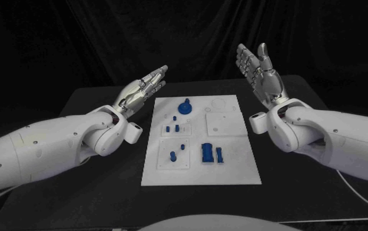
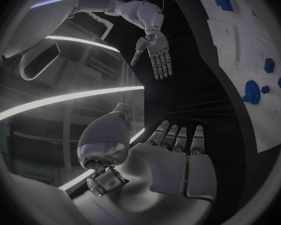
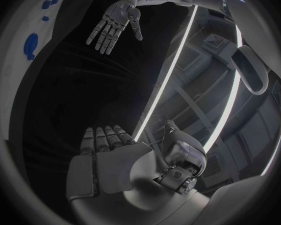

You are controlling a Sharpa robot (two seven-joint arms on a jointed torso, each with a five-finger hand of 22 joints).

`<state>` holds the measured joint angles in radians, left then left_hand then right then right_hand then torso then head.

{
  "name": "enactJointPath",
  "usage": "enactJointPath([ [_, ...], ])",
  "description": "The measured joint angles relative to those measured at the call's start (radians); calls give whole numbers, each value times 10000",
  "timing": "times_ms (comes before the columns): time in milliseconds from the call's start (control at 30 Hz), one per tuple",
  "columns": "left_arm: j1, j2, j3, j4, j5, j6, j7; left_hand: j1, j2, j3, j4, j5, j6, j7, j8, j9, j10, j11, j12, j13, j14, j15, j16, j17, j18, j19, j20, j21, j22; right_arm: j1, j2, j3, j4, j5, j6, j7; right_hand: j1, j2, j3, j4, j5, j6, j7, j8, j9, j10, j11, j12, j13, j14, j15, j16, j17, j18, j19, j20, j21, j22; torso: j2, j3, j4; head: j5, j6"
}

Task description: Assemble the parts on the task board

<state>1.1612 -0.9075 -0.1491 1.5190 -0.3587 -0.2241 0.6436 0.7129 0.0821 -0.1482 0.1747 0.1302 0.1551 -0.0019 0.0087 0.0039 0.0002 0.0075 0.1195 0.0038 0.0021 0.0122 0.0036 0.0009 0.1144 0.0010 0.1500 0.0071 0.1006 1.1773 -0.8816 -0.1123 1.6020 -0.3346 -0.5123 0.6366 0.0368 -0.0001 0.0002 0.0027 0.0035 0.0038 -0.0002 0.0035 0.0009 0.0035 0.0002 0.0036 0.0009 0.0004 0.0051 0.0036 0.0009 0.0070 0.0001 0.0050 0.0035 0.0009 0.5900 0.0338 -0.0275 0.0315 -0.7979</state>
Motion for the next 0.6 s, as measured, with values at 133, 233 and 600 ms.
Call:
enactJointPath([
  [133, -316, 364, 447, 131, 565, -901, -199, -1113, -394, 250, -250, -204, -215, -1, -37, -11, 0, 0, -193, -13, -35, -35, 0, 1, -157, -2, -221, 0, -377, -576, 488, 528, -132, 860, -605, -227, -306, -10, 0, 0, 0, 0, 0, 0, 0, 0, 0, 0, 0, 0, 0, 0, 1, 0, 0, 0, 0, 0, -104, -80, 66, -90, 581],
  [233, -567, 656, 787, 243, 1112, -1749, -385, -1812, -559, 407, -407, -329, -376, 18, -39, -19, 0, 0, -432, -19, -35, -35, 0, 2, -542, 16, -342, 0, -621, -914, 751, 818, -218, 1544, -1091, -426, -306, -10, 0, 0, 0, 0, 0, 0, 1, 0, 0, 0, 1, 0, 1, 0, 1, 1, 0, 1, 0, 1, -195, -146, 120, -166, 1035],
  [600, -1077, 1232, 1449, 465, 2830, -4376, -1008, -3795, -778, 1239, -1187, -1118, -1106, 19, -39, -27, -1, 0, -1051, -27, -35, -34, 0, 6, -864, -11, -1165, -37, -948, -1255, 1018, 1112, -324, 2977, -2142, -896, -305, -10, 0, 0, 1, 0, 0, 0, 2, 0, 0, 1, 2, -1, 1, 0, 1, 2, 0, 1, 0, 3, -422, -313, 254, -314, 1932],
])
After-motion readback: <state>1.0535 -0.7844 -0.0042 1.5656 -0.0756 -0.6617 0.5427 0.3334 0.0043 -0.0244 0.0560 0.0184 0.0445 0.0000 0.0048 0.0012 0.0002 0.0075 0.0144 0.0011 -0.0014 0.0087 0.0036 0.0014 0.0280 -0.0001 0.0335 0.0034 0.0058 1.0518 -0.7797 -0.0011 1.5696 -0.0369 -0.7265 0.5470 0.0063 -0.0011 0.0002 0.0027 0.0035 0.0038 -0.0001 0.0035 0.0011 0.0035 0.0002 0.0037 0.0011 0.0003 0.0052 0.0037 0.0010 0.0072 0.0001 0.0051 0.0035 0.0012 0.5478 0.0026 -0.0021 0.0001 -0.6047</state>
